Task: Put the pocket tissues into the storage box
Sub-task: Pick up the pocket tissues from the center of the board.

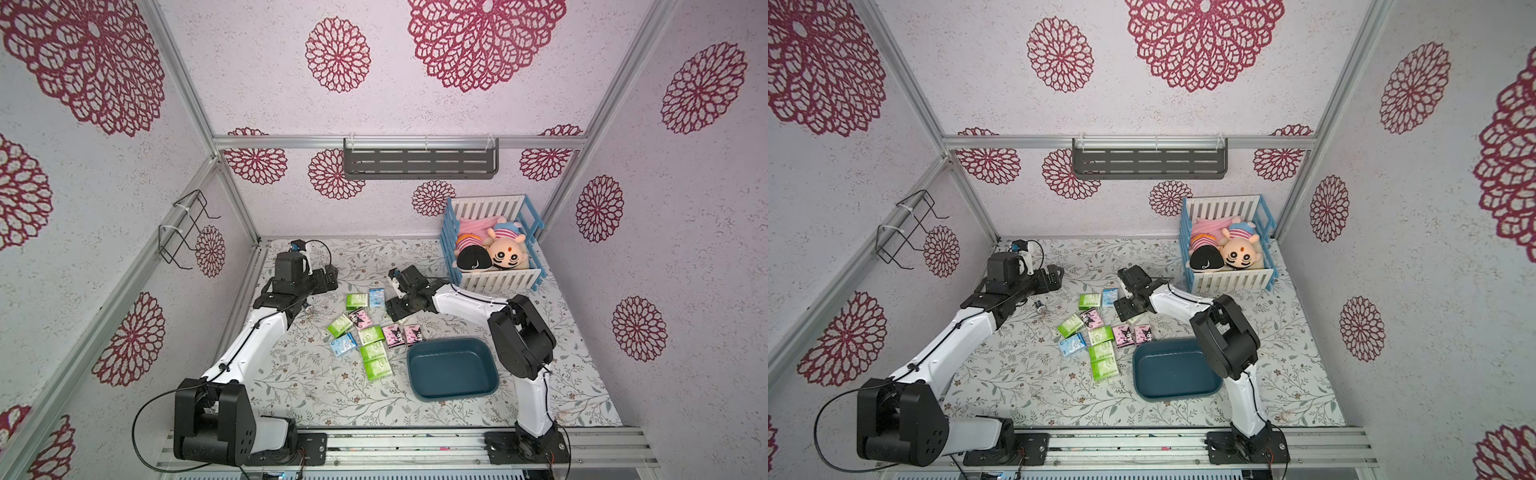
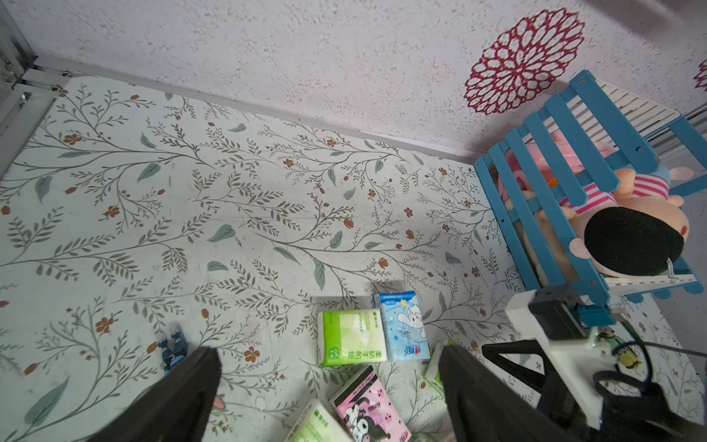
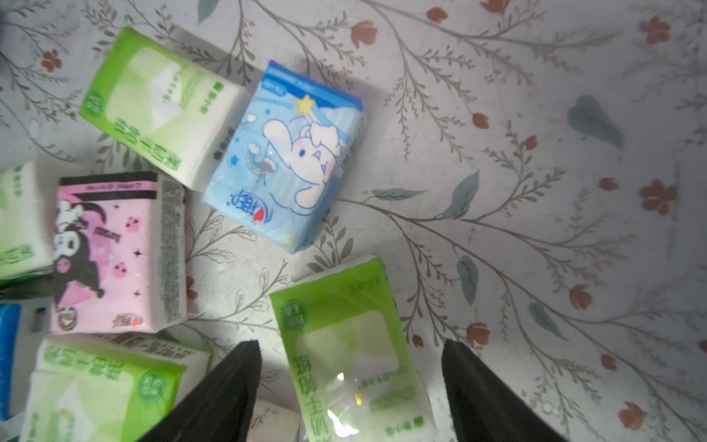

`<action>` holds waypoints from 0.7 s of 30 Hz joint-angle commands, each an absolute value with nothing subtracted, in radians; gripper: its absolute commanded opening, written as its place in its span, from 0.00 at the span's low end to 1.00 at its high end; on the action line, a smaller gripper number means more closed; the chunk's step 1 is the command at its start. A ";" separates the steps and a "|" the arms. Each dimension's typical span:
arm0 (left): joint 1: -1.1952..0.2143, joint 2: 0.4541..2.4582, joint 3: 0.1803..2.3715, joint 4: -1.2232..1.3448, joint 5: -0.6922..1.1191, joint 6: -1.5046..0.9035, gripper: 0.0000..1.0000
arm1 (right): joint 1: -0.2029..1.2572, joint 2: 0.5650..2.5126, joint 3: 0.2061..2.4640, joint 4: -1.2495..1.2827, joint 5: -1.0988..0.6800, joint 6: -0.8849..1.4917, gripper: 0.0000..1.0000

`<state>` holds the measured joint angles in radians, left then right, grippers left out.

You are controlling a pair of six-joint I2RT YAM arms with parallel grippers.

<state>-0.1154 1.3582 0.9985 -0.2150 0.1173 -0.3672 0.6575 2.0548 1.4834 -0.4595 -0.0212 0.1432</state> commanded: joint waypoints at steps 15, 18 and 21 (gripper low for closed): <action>-0.121 1.347 1.004 -0.241 0.103 -0.332 0.97 | 0.661 2.078 1.548 -0.460 0.001 0.148 0.44; -0.121 1.351 1.014 -0.245 0.108 -0.336 0.97 | 0.657 2.021 1.526 -0.434 0.026 0.162 0.44; -0.123 1.353 1.021 -0.246 0.116 -0.346 0.97 | 0.650 1.940 1.504 -0.423 0.043 0.187 0.44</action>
